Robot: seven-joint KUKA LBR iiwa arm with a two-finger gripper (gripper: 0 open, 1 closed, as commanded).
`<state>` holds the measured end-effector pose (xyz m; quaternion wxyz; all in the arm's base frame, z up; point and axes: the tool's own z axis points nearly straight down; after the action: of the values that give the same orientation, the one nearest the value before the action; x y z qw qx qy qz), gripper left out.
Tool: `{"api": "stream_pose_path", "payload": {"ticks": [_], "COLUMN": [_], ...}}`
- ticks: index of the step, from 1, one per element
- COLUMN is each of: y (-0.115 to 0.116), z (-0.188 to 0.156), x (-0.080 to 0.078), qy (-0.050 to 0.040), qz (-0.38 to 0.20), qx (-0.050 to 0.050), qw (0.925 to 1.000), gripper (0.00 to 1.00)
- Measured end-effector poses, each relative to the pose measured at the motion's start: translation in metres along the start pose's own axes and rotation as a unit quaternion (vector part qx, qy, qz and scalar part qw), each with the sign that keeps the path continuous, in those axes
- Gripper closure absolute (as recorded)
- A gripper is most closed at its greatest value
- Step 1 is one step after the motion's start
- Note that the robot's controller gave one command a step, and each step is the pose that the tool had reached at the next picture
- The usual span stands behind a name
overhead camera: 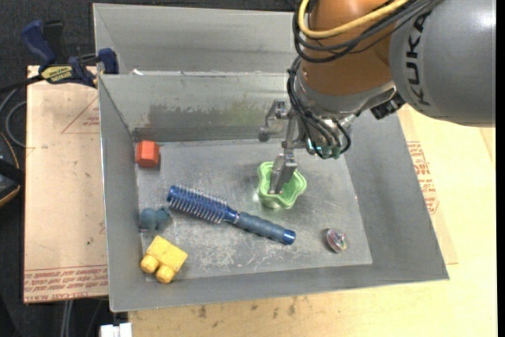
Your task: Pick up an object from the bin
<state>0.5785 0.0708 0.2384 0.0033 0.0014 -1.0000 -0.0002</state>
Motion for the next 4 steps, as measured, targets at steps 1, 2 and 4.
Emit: {"api": "stream_pose_path", "payload": {"ticks": [1, 2, 4], "y": [0.099, 0.1, 0.091], "z": [0.166, 0.138, 0.163], "x": [-0.003, 0.008, 0.012], "qy": [-0.0062, -0.0047, -0.0083], "qz": [-0.042, 0.038, 0.044], "qx": [0.0, -0.001, -0.002], "qw": [0.9991, 0.9993, 0.999], "gripper": [0.0, 0.0, 0.0]}}
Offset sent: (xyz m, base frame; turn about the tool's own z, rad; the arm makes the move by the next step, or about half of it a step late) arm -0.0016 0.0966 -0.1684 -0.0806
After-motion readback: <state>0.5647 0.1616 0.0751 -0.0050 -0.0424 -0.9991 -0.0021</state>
